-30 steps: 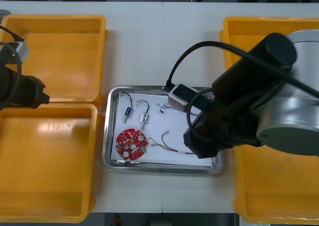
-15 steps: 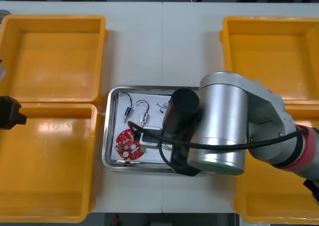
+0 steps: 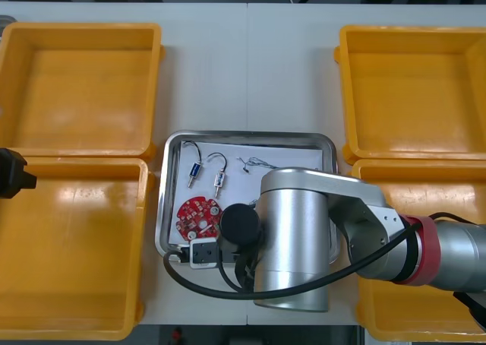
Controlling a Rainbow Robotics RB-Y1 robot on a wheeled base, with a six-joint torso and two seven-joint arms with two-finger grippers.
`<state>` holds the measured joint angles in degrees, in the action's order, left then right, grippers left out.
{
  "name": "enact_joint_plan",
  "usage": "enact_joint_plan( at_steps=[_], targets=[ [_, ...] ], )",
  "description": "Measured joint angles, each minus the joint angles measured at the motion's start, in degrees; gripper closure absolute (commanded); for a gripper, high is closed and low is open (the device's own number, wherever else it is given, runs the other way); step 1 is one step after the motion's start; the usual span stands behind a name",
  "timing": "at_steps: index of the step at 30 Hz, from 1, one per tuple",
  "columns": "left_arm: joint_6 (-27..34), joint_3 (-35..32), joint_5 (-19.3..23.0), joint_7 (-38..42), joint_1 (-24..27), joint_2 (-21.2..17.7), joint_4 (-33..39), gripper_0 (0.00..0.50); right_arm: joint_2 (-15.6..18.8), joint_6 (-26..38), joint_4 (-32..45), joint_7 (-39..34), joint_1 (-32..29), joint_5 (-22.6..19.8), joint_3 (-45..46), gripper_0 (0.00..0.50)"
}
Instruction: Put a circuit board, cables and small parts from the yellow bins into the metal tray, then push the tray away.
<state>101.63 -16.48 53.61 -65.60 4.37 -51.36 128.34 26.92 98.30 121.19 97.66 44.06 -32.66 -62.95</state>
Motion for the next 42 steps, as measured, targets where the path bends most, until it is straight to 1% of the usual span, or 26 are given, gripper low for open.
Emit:
enact_joint_plan(
  at_steps=[3, 9, 13, 19, 27, 28, 29, 30, 31, 32, 33, 34, 36, 37, 39, 42],
  targets=[
    [-0.51, 0.0, 0.11, 0.0, -0.55, 0.0, 0.01, 0.0, 0.0, -1.37, -0.55, 0.0, 0.02, 1.76, -2.49, 0.007],
    [-2.74, 0.0, 0.6, 0.0, -2.27, 0.0, 0.02, 0.0, -0.09, -4.2, -3.5, 0.0, 0.03, 2.28, -4.62, 0.0],
    [-2.76, 0.0, 0.63, 0.0, -2.65, 0.0, 0.03, 0.0, -0.68, -4.95, -5.64, 0.0, 0.03, 3.44, -5.28, 0.0],
    [-2.76, 0.0, 0.64, 0.0, -2.67, 0.0, 0.05, 0.0, -2.05, -6.12, -8.87, 0.0, 0.04, 3.93, -5.88, 0.0],
    [-2.76, 0.0, 0.64, 0.0, -2.68, 0.0, 0.06, 0.0, -3.18, -6.28, -10.5, 0.0, 0.05, 4.57, -6.06, 0.0],
    [-2.76, 0.0, 0.64, 0.0, -2.68, 0.0, 0.06, 0.0, -3.23, -6.29, -10.51, 0.0, 0.05, 4.98, -6.24, 0.011],
    [-2.76, 0.0, 0.64, 0.0, -2.68, 0.0, 0.07, 0.0, -3.25, -6.29, -10.52, 0.0, 0.05, 5.47, -6.49, 0.047],
    [-2.76, 0.0, 0.64, 0.0, -2.68, 0.0, 0.07, 0.0, -3.25, -6.3, -10.53, 0.0, 0.05, 5.94, -6.77, 0.047],
    [-2.76, 0.0, 0.64, 0.0, -2.68, 0.0, 0.07, 0.0, -3.25, -6.3, -10.54, 0.0, 0.06, 6.23, -7.03, 0.265],
    [-2.76, 0.0, 0.64, 0.0, -2.69, 0.0, 0.07, 0.0, -3.25, -6.3, -10.56, 0.0, 0.06, 6.43, -7.26, 0.339],
    [-2.76, 0.0, 0.64, 0.0, -2.69, 0.0, 0.07, 0.0, -3.26, -6.3, -10.56, 0.0, 0.07, 6.5, -7.42, 0.398],
    [-2.76, 0.0, 0.64, 0.0, -2.69, 0.0, 0.07, 0.0, -3.26, -6.3, -10.56, 0.0, 0.07, 6.51, -7.54, 0.444],
    [-2.76, 0.0, 0.64, 0.0, -2.69, 0.0, 0.08, 0.0, -3.26, -6.3, -10.57, 0.0, 0.1, 6.67, -7.62, 0.447],
    [-2.76, 0.0, 0.64, 0.0, -2.69, 0.0, 0.08, 0.0, -3.26, -6.29, -10.57, 0.0, 0.11, 6.74, -7.62, 0.48],
    [-2.76, 0.0, 0.64, 0.0, -2.7, 0.0, 0.08, 0.0, -3.26, -6.29, -10.57, 0.0, 0.28, 7.3, -7.62, 0.498],
    [-2.76, 0.0, 0.64, 0.0, -2.71, 0.0, 0.08, 0.0, -3.27, -6.29, -10.57, 0.0, 0.68, 7.44, -7.62, 0.5]
  ],
)
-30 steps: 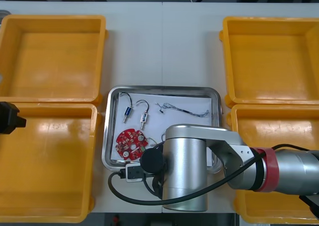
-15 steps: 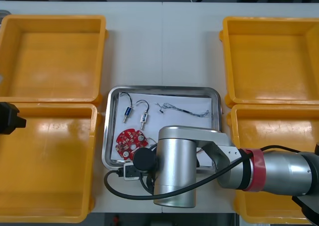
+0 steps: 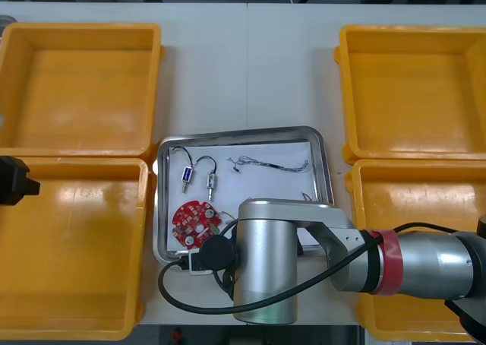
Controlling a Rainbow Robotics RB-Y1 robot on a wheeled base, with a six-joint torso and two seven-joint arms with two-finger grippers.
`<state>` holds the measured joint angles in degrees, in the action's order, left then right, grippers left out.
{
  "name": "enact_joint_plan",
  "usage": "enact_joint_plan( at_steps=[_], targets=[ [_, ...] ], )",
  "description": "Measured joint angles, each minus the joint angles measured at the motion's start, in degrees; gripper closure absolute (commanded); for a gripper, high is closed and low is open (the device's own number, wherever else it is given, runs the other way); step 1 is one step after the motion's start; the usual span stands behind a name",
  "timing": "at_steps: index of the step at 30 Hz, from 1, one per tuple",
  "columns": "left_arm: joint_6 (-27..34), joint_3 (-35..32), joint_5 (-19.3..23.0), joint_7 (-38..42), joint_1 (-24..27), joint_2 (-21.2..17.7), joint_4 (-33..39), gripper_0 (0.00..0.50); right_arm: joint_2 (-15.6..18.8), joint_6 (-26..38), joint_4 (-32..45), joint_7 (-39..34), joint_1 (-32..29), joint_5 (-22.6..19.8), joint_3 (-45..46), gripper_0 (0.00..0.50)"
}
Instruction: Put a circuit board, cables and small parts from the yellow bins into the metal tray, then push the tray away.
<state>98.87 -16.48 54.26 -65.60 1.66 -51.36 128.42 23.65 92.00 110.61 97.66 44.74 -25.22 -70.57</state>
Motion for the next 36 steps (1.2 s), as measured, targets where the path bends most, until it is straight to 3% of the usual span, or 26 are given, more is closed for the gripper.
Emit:
enact_joint_plan(
  at_steps=[25, 36],
  targets=[
    [0.0, 0.0, 0.0, 0.0, -0.01, 0.0, 0.0, 0.0, 1.09, 0.13, -0.29, -0.02, 6.11, 0.0, 1.13, 0.5],
    [0.0, 0.0, 0.0, 0.0, -0.01, 0.0, 0.02, 0.0, 0.89, 0.14, -5.77, -0.04, 8.84, -0.02, 2.83, 0.5]
  ],
)
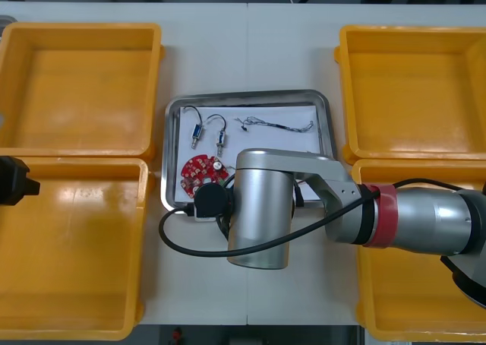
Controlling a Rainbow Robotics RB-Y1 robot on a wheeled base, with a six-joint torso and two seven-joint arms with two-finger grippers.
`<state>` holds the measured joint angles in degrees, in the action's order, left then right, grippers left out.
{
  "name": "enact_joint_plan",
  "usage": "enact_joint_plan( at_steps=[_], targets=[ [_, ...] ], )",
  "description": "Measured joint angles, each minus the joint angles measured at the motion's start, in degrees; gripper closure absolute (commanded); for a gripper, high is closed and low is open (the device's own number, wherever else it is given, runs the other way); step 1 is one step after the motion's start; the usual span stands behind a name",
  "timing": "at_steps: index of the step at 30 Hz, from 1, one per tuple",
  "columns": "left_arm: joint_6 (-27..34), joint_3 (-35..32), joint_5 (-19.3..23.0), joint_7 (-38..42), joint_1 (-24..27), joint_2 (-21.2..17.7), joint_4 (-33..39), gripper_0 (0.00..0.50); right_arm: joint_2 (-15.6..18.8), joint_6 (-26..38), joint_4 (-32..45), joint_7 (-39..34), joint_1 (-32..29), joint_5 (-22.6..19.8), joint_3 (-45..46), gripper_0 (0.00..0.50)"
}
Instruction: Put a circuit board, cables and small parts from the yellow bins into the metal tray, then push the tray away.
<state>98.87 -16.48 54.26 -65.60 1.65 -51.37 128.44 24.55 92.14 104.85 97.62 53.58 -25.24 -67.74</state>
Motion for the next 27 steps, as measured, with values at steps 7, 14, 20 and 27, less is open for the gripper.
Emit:
enact_joint_plan(
  at_steps=[7, 14, 20, 27],
  targets=[
    [0.0, 0.0, 0.0, 0.0, 0.0, 0.0, 0.01, 0.0, -0.3, -0.06, -3.06, 0.0, 3.37, -3.23, 0.19, 0.5],
    [0.0, 0.0, 0.0, 0.0, 0.0, 0.0, 0.02, 0.0, -0.77, -0.25, -6.37, 0.0, 7.56, -6.7, 0.37, 0.5],
    [0.0, 0.0, 0.0, 0.0, 0.0, 0.0, 0.03, 0.0, -1.81, -0.62, -9.71, 0.0, 10.61, -6.98, 0.37, 0.5],
    [0.0, 0.0, 0.0, 0.0, 0.0, 0.0, 0.03, 0.0, -2.39, -1.57, -13.0, 0.01, 13.4, -7.0, 0.38, 0.5]
  ],
)
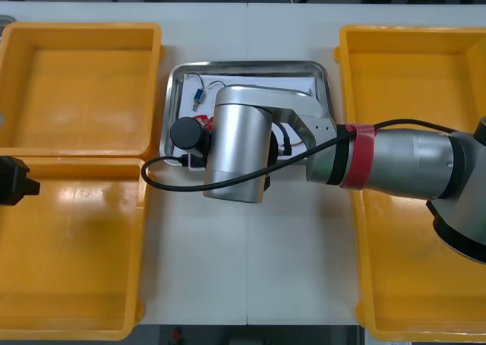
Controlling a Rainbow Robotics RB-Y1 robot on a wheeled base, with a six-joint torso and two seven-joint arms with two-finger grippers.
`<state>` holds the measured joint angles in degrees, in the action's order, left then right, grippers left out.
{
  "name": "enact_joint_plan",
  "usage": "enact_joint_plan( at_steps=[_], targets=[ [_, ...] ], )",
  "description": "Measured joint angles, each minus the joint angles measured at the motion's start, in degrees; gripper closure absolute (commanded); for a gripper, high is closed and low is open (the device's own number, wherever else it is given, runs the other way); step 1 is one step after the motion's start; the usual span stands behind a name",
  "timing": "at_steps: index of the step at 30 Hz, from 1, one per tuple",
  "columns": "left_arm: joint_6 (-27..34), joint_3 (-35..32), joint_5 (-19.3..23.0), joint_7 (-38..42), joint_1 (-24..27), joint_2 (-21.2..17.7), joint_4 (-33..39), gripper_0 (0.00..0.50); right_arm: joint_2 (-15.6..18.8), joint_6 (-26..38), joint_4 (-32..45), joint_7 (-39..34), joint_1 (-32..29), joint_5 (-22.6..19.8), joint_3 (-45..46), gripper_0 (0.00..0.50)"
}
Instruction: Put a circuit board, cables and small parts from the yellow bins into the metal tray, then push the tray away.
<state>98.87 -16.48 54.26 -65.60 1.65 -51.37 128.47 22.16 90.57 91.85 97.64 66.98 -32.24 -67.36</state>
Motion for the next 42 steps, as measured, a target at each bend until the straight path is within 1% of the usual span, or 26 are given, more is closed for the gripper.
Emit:
enact_joint_plan(
  at_steps=[6, 18, 22, 25, 31, 37, 42],
  targets=[
    [0.0, 0.0, 0.0, 0.0, 0.0, 0.0, 0.01, 0.0, -0.74, -0.86, -3.26, 0.02, 2.16, -0.07, 0.0, 0.5],
    [0.0, 0.0, 0.0, 0.0, 0.0, 0.0, 0.02, 0.0, -1.88, -4.33, -9.54, 0.82, 4.54, -0.29, 0.0, 0.5],
    [0.0, 0.0, 0.0, 0.0, 0.0, 0.0, 0.02, 0.0, -2.27, -6.92, -11.61, 0.87, 5.05, -0.33, 0.0, 0.5],
    [0.0, 0.0, 0.0, 0.0, 0.0, 0.0, 0.02, 0.0, -2.36, -10.09, -13.38, 1.1, 5.17, -0.64, 0.0, 0.5],
    [0.0, 0.0, 0.0, 0.0, -0.01, 0.0, 0.02, 0.0, -2.49, -14.15, -17.62, 5.53, 5.86, -2.13, 0.0, 0.5],
    [0.0, 0.0, 0.0, 0.0, -0.01, 0.0, 0.03, 0.0, -2.57, -17.76, -20.8, 6.67, 6.5, -2.15, 0.0, 0.5],
    [0.0, 0.0, 0.0, 0.0, -0.01, 0.0, 0.03, 0.0, -2.7, -19.93, -24.11, 11.99, 7.08, -2.16, 0.01, 0.5]
  ],
)
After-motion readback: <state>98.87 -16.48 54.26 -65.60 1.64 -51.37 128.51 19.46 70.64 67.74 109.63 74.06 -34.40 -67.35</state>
